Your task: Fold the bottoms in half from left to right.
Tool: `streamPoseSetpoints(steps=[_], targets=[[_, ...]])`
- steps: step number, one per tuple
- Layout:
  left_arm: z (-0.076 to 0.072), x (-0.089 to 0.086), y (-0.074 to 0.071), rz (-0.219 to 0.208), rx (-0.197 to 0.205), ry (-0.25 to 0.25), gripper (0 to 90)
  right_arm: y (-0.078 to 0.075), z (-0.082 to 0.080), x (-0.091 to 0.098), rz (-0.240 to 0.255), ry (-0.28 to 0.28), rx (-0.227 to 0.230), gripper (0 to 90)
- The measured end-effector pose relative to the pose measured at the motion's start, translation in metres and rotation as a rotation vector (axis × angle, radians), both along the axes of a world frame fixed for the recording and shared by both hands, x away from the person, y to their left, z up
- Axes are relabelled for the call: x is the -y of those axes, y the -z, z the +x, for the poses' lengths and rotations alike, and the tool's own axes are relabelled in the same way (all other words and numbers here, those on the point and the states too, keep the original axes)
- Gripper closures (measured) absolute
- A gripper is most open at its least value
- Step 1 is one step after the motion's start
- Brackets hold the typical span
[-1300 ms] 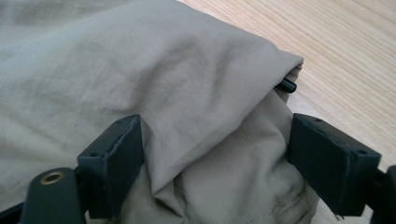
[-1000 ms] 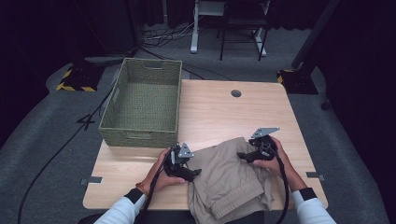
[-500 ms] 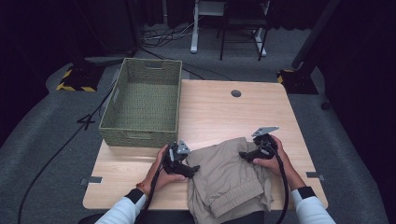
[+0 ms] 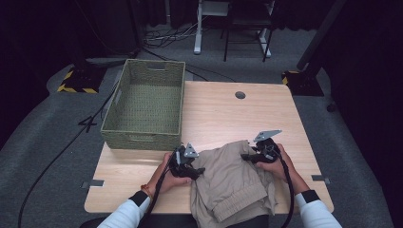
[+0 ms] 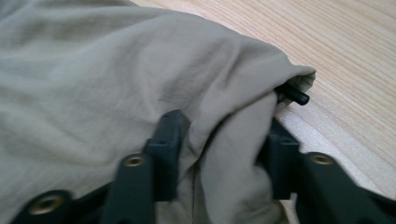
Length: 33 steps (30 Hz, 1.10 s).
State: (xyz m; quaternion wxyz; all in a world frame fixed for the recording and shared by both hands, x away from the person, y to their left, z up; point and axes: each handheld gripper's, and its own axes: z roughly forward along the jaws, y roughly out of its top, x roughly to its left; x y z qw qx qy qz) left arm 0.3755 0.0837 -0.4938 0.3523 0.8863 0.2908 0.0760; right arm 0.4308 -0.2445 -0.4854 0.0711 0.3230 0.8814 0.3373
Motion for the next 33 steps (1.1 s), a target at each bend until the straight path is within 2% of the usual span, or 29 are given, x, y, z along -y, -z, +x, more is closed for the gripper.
streamPoseSetpoints(steps=[1,5,7,8,12,14,17,20,21,23,26,28,31,33], targets=[[0.0,0.0,0.0,-0.004,0.0,-0.001,50.7,0.0,0.001,0.001,0.007,0.001,-0.003,66.5],[0.003,0.0,-0.001,-0.013,-0.007,0.004,63.1,0.0,0.004,0.003,0.031,-0.002,-0.007,73.6],[0.005,0.001,-0.001,-0.017,0.003,-0.001,70.7,-0.002,0.005,0.002,0.02,0.001,0.019,76.2],[0.006,0.002,-0.002,-0.002,0.016,-0.002,72.7,-0.003,0.006,0.001,0.004,-0.001,0.042,77.1],[0.004,0.007,-0.009,0.043,0.095,-0.013,79.7,-0.015,0.008,-0.002,-0.009,0.01,0.116,78.8],[0.004,0.007,-0.015,0.035,0.135,-0.026,80.9,-0.023,0.01,-0.002,0.002,0.017,0.158,78.9],[0.002,0.006,-0.025,0.02,0.197,-0.047,82.1,-0.035,0.013,-0.001,0.017,0.025,0.198,78.9],[0.003,0.002,-0.037,-0.011,0.229,-0.071,82.6,-0.046,0.013,0.002,0.049,0.042,0.24,79.0],[0.003,0.001,-0.041,-0.018,0.251,-0.082,82.7,-0.05,0.012,0.003,0.058,0.046,0.257,79.0],[0.002,0.002,-0.049,-0.017,0.296,-0.092,82.9,-0.057,0.013,0.005,0.076,0.055,0.289,79.0],[0.002,0.004,-0.062,-0.012,0.377,-0.12,83.1,-0.071,0.013,0.004,0.076,0.063,0.351,79.0],[0.002,0.005,-0.068,-0.012,0.409,-0.137,83.2,-0.081,0.014,0.003,0.081,0.071,0.386,78.9],[0.001,0.009,-0.072,0.016,0.467,-0.136,83.3,-0.09,0.015,0.002,0.077,0.086,0.422,78.9],[0.001,0.011,-0.073,0.038,0.483,-0.126,83.4,-0.09,0.015,0.001,0.061,0.09,0.442,79.0]])
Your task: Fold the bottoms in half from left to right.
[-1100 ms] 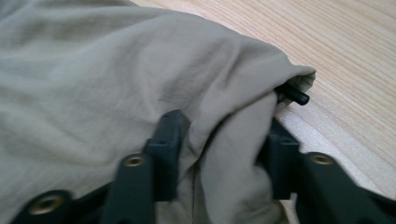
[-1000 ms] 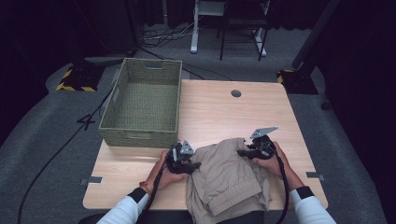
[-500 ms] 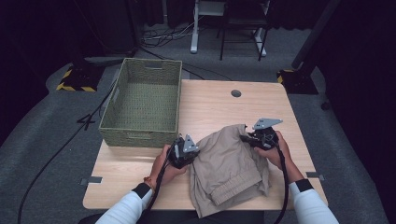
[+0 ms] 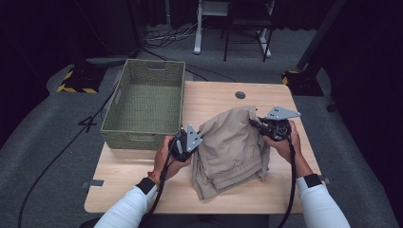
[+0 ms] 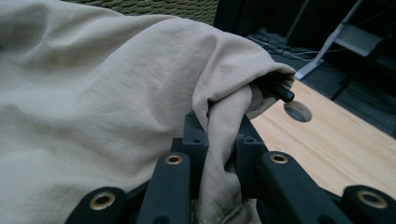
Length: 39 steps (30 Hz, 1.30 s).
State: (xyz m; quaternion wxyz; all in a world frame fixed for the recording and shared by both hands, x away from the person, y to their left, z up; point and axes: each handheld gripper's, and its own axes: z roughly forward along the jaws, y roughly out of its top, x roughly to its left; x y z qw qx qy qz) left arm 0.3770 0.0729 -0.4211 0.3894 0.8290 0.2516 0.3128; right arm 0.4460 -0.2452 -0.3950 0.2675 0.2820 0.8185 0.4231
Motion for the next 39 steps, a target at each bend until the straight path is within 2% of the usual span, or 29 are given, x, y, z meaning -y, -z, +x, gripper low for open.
streamPoseSetpoints(steps=[2,4,7,9,12,13,14,15,16,18,19,20,21,23,24,25,26,29,30,32,33,35,37,39], targets=[[0.005,0.001,-0.001,0.003,-0.025,0.001,83.4,0.002,0.002,-0.002,-0.021,0.008,0.002,79.1],[0.013,0.002,-0.003,-0.017,-0.061,0.0,83.3,0.005,0.006,-0.004,-0.038,0.017,-0.001,79.1],[0.014,0.002,-0.002,-0.026,-0.055,0.002,83.4,0.007,0.011,-0.005,-0.03,0.026,-0.004,79.1],[0.007,0.003,-0.002,-0.016,-0.011,0.012,83.4,0.006,0.01,-0.002,-0.01,0.029,0.002,79.0],[-0.01,0.003,-0.003,0.01,0.078,0.046,83.4,0.003,-0.001,0.003,0.027,0.006,0.048,79.1],[-0.018,0.004,-0.001,0.035,0.123,0.062,83.4,0.003,-0.005,0.004,0.033,0.002,0.063,79.0],[-0.025,0.004,0.001,0.055,0.15,0.079,83.4,0.004,-0.013,0.006,0.033,-0.017,0.083,79.0],[-0.032,0.004,0.004,0.067,0.168,0.106,83.4,0.006,-0.02,0.009,0.028,-0.036,0.093,78.9],[-0.039,0.005,0.009,0.083,0.18,0.11,83.4,0.009,-0.027,0.011,0.02,-0.054,0.105,78.9],[-0.052,0.006,0.021,0.122,0.193,0.146,83.5,0.02,-0.038,0.015,0.003,-0.078,0.108,78.9],[-0.056,0.008,0.025,0.138,0.195,0.153,83.5,0.028,-0.045,0.017,-0.013,-0.095,0.095,78.9],[-0.06,0.01,0.032,0.164,0.181,0.167,83.5,0.033,-0.048,0.018,-0.029,-0.1,0.094,78.9],[-0.062,0.012,0.038,0.193,0.158,0.184,83.5,0.039,-0.051,0.019,-0.047,-0.103,0.084,79.0],[-0.059,0.014,0.047,0.219,0.117,0.202,83.5,0.051,-0.054,0.018,-0.098,-0.11,0.037,79.0],[-0.054,0.014,0.047,0.214,0.096,0.202,83.5,0.055,-0.053,0.017,-0.137,-0.103,0.024,79.0],[-0.049,0.015,0.046,0.2,0.075,0.19,83.5,0.057,-0.051,0.016,-0.144,-0.096,0.021,79.1],[-0.044,0.015,0.042,0.19,0.061,0.176,83.5,0.056,-0.048,0.016,-0.138,-0.088,0.021,79.1],[-0.028,0.016,0.031,0.166,0.074,0.129,83.5,0.044,-0.038,0.016,-0.106,-0.044,0.052,79.1],[-0.023,0.018,0.027,0.18,0.097,0.112,83.5,0.039,-0.034,0.015,-0.104,-0.03,0.067,79.1],[-0.014,0.021,0.019,0.182,0.123,0.076,83.5,0.03,-0.025,0.012,-0.101,0.016,0.103,78.2],[-0.012,0.023,0.016,0.195,0.152,0.06,83.5,0.025,-0.022,0.01,-0.106,0.038,0.127,78.0],[-0.014,0.025,0.01,0.198,0.208,0.017,83.6,0.015,-0.024,0.007,-0.094,0.065,0.202,78.1],[-0.02,0.023,0.008,0.179,0.231,0.007,83.6,0.007,-0.034,0.01,-0.032,0.057,0.245,78.5],[-0.031,0.02,0.014,0.208,0.268,0.022,83.6,0.009,-0.048,0.015,-0.007,0.018,0.265,78.7]])
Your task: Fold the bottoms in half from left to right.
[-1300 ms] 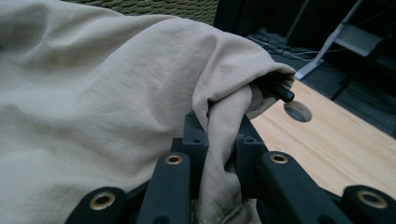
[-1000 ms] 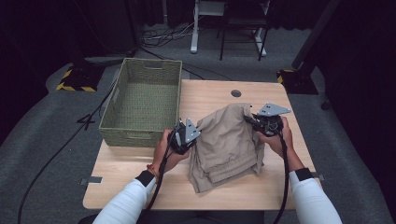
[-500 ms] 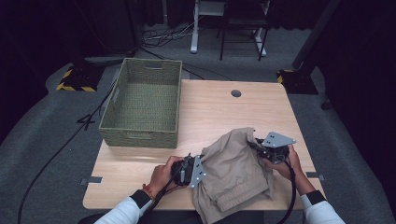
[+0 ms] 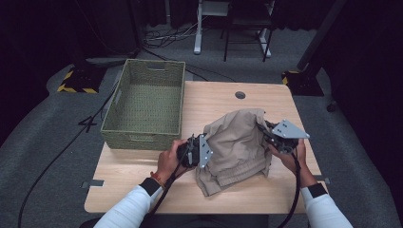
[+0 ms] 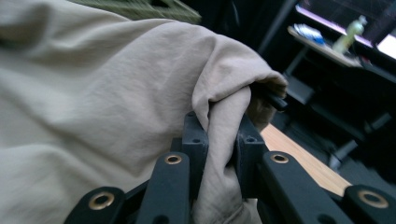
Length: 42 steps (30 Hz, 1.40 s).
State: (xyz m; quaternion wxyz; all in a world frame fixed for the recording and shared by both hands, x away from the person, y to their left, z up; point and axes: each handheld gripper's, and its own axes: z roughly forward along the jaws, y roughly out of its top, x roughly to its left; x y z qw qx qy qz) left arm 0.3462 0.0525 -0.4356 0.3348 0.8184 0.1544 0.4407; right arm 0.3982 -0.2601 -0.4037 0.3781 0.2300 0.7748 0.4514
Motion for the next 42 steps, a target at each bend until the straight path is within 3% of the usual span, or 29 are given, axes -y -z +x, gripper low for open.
streamPoseSetpoints(steps=[4,8,10,11,12,14,15,16,18,20,23,24,26,27,29,31,32,34,37,38,39,40,42], targets=[[-0.027,-0.003,0.024,0.075,0.022,0.061,83.6,0.025,-0.032,0.009,-0.052,-0.076,-0.012,79.2],[-0.047,-0.01,0.045,0.1,-0.025,0.106,83.6,0.053,-0.067,0.01,-0.148,-0.144,-0.027,79.9],[-0.051,-0.015,0.043,0.083,-0.07,0.121,83.6,0.06,-0.082,0.009,-0.216,-0.192,-0.033,80.0],[-0.053,-0.019,0.039,0.065,-0.074,0.149,83.6,0.06,-0.087,0.01,-0.224,-0.213,-0.049,80.0],[-0.057,-0.023,0.033,0.044,-0.081,0.172,83.5,0.059,-0.092,0.011,-0.206,-0.235,-0.066,80.0],[-0.061,-0.031,0.023,-0.011,-0.106,0.206,83.2,0.054,-0.102,0.012,-0.224,-0.25,-0.057,80.0],[-0.063,-0.035,0.018,-0.035,-0.117,0.222,82.8,0.049,-0.104,0.015,-0.194,-0.247,-0.05,80.0],[-0.064,-0.037,0.013,-0.059,-0.13,0.239,81.9,0.045,-0.106,0.016,-0.163,-0.238,-0.045,80.1],[-0.062,-0.036,0.006,-0.063,-0.138,0.227,82.1,0.042,-0.104,0.012,-0.19,-0.193,-0.034,80.5],[-0.052,-0.029,0.001,-0.034,-0.116,0.175,83.1,0.042,-0.094,0.004,-0.239,-0.144,-0.017,80.8],[-0.028,-0.023,-0.013,-0.073,-0.118,0.103,83.5,0.031,-0.072,-0.005,-0.26,-0.081,0.03,81.0],[-0.021,-0.022,-0.019,-0.091,-0.103,0.083,83.5,0.024,-0.063,-0.007,-0.257,-0.057,0.05,81.0],[-0.013,-0.021,-0.03,-0.128,-0.068,0.038,83.3,0.009,-0.049,-0.009,-0.206,-0.005,0.099,81.0],[-0.011,-0.019,-0.033,-0.125,-0.019,0.017,83.1,0.003,-0.044,-0.01,-0.192,0.012,0.113,80.8],[-0.014,-0.014,-0.031,-0.08,0.091,-0.007,83.0,-0.006,-0.04,-0.013,-0.184,0.042,0.171,80.7],[-0.021,-0.015,-0.022,-0.075,0.112,0.049,83.0,-0.008,-0.043,-0.015,-0.171,0.039,0.187,80.5],[-0.027,-0.015,-0.014,-0.037,0.121,0.076,83.0,-0.005,-0.047,-0.014,-0.172,0.025,0.187,80.4],[-0.039,-0.015,0.008,0.028,0.112,0.131,83.0,0.008,-0.056,-0.009,-0.17,-0.021,0.153,80.2],[-0.054,-0.014,0.04,0.149,0.05,0.195,83.1,0.044,-0.07,-0.002,-0.216,-0.067,0.061,80.2],[-0.057,-0.014,0.049,0.14,0.009,0.209,83.2,0.057,-0.074,-0.002,-0.26,-0.08,0.031,80.2],[-0.059,-0.014,0.056,0.166,-0.009,0.212,83.2,0.067,-0.077,-0.001,-0.292,-0.092,0.006,80.1],[-0.06,-0.014,0.061,0.185,-0.004,0.221,83.1,0.075,-0.08,0.001,-0.306,-0.097,-0.014,80.0],[-0.063,-0.014,0.065,0.17,-0.017,0.244,83.1,0.085,-0.084,0.002,-0.358,-0.111,-0.021,80.0]])
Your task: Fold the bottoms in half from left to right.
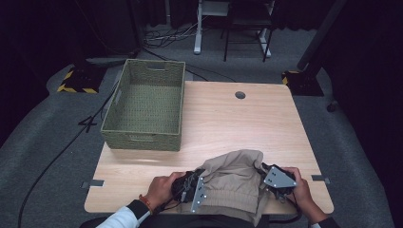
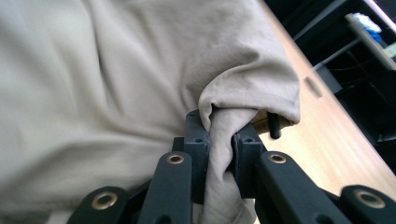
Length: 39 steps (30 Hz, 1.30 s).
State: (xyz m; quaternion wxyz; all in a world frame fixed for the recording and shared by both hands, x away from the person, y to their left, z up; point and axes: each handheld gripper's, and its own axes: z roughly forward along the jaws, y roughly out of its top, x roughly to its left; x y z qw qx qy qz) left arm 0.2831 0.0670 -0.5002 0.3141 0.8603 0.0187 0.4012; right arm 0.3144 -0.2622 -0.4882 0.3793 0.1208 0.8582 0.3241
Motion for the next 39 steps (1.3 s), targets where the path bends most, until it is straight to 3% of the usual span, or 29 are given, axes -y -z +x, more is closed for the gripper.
streamPoseSetpoints(steps=[4,6,8,11,16,18,21,24,26,27,28,29,32,33,34,35,36,38,39], targets=[[0.006,0.0,0.003,0.015,-0.065,0.014,82.8,0.009,0.003,-0.003,-0.02,0.025,-0.036,80.2],[0.014,-0.003,0.002,-0.035,-0.126,-0.006,82.7,0.01,0.007,-0.006,-0.034,0.038,-0.043,80.4],[0.017,-0.004,0.0,-0.025,-0.114,-0.018,82.8,0.008,0.011,-0.008,-0.036,0.047,-0.039,80.4],[0.021,-0.001,-0.002,-0.001,-0.09,-0.04,83.1,0.002,0.019,-0.008,0.009,0.085,-0.04,79.2],[0.046,0.005,-0.018,-0.054,-0.094,-0.132,83.3,-0.013,0.044,-0.007,0.075,0.133,-0.057,79.8],[0.058,0.008,-0.033,-0.092,-0.07,-0.178,83.4,-0.025,0.056,-0.01,0.071,0.152,-0.016,80.0],[0.062,0.012,-0.057,-0.139,0.039,-0.242,83.4,-0.053,0.069,-0.015,0.133,0.195,0.083,80.0],[0.056,0.009,-0.067,-0.159,0.14,-0.274,83.4,-0.079,0.063,-0.015,0.211,0.175,0.185,79.4],[0.044,0.005,-0.061,-0.147,0.177,-0.243,83.5,-0.084,0.05,-0.012,0.248,0.123,0.194,78.8],[0.034,0.004,-0.053,-0.138,0.18,-0.21,83.5,-0.081,0.041,-0.01,0.238,0.091,0.204,78.6],[0.024,0.003,-0.042,-0.104,0.179,-0.184,83.5,-0.074,0.03,-0.008,0.222,0.065,0.205,78.6],[0.014,0.003,-0.031,-0.05,0.194,-0.151,83.6,-0.064,0.02,-0.006,0.21,0.03,0.173,78.6],[-0.01,0.001,0.002,0.06,0.15,-0.078,83.6,-0.025,-0.006,0.0,0.081,-0.04,0.078,79.1],[-0.015,0.0,0.009,0.082,0.144,-0.039,83.7,-0.015,-0.013,0.002,0.057,-0.048,0.044,79.4],[-0.018,0.0,0.013,0.101,0.148,-0.031,83.7,-0.007,-0.019,0.003,0.044,-0.061,0.018,79.7],[-0.019,0.0,0.013,0.098,0.134,-0.03,83.6,-0.001,-0.024,0.003,0.009,-0.076,0.011,79.8],[-0.017,-0.002,0.01,0.068,0.088,-0.024,83.5,0.002,-0.028,0.003,-0.015,-0.086,0.028,80.1],[-0.015,-0.004,0.01,0.061,0.034,-0.023,83.2,0.003,-0.031,0.006,0.004,-0.086,0.018,80.5],[-0.014,-0.005,0.011,0.067,0.028,-0.004,82.6,0.007,-0.031,0.006,0.017,-0.085,0.015,80.9]])
